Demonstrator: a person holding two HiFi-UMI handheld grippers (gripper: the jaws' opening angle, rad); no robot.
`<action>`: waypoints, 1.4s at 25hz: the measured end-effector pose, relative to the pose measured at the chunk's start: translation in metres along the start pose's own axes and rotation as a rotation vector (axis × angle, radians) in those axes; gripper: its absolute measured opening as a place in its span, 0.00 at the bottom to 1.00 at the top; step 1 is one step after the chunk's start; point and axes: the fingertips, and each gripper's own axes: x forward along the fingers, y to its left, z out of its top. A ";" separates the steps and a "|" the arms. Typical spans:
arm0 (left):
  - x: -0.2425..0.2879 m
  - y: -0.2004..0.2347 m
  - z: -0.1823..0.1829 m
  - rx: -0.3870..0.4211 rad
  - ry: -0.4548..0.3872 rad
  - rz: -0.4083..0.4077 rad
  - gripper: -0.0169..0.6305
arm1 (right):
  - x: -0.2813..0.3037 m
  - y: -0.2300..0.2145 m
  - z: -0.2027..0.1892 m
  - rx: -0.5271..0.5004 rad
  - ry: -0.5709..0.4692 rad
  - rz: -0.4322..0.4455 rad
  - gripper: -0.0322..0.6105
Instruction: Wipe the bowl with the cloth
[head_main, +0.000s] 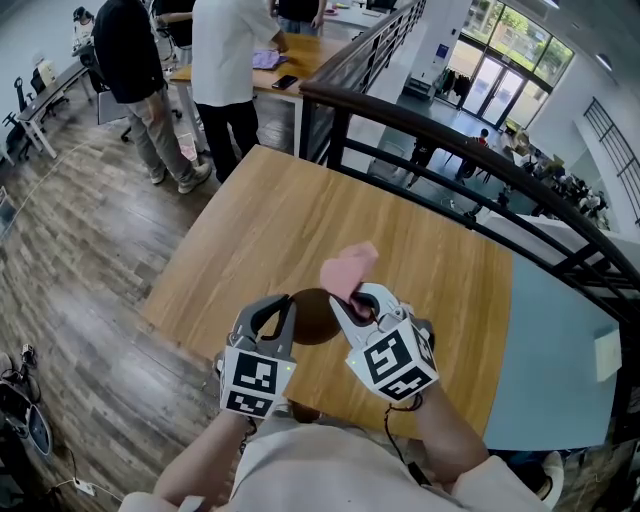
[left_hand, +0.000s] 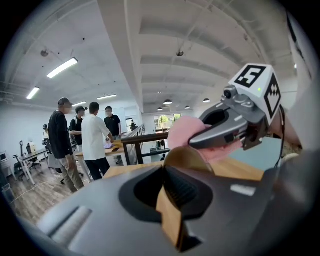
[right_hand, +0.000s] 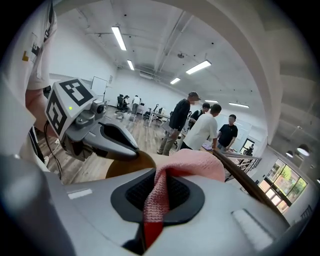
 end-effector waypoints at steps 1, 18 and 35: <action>0.000 -0.003 -0.001 0.001 0.003 -0.008 0.05 | 0.000 0.004 0.004 -0.005 -0.013 0.007 0.08; 0.015 -0.010 -0.020 -0.062 0.039 -0.067 0.05 | 0.022 0.031 0.018 0.017 -0.080 0.079 0.08; 0.068 0.074 -0.033 -0.363 0.083 -0.011 0.05 | 0.055 -0.057 -0.024 0.216 -0.060 -0.098 0.08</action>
